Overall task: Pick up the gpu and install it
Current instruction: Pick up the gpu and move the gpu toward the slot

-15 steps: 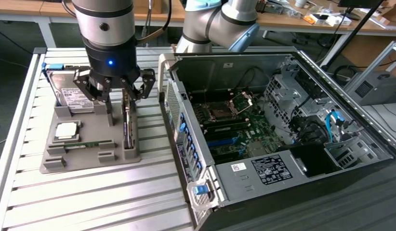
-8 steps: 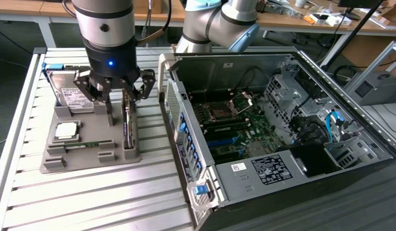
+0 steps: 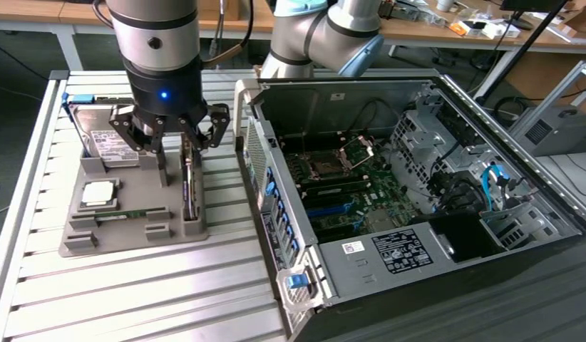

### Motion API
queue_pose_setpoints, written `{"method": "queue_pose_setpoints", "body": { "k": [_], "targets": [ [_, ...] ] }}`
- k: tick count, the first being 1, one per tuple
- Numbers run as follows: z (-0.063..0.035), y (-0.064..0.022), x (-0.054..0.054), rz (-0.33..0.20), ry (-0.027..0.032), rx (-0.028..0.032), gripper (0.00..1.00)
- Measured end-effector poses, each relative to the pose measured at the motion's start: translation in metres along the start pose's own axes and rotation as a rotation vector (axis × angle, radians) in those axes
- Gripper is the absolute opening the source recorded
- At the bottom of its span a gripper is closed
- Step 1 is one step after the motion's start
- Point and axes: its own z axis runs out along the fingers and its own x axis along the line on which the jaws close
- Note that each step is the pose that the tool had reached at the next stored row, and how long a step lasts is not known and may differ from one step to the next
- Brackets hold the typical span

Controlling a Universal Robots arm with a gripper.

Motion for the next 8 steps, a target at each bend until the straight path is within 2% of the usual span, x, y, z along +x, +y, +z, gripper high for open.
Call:
{"method": "queue_pose_setpoints", "body": {
  "k": [8],
  "targets": [
    [0.0018, -0.0001, 0.0000, 0.000, 0.0000, 0.0000, 0.54]
  ]
}}
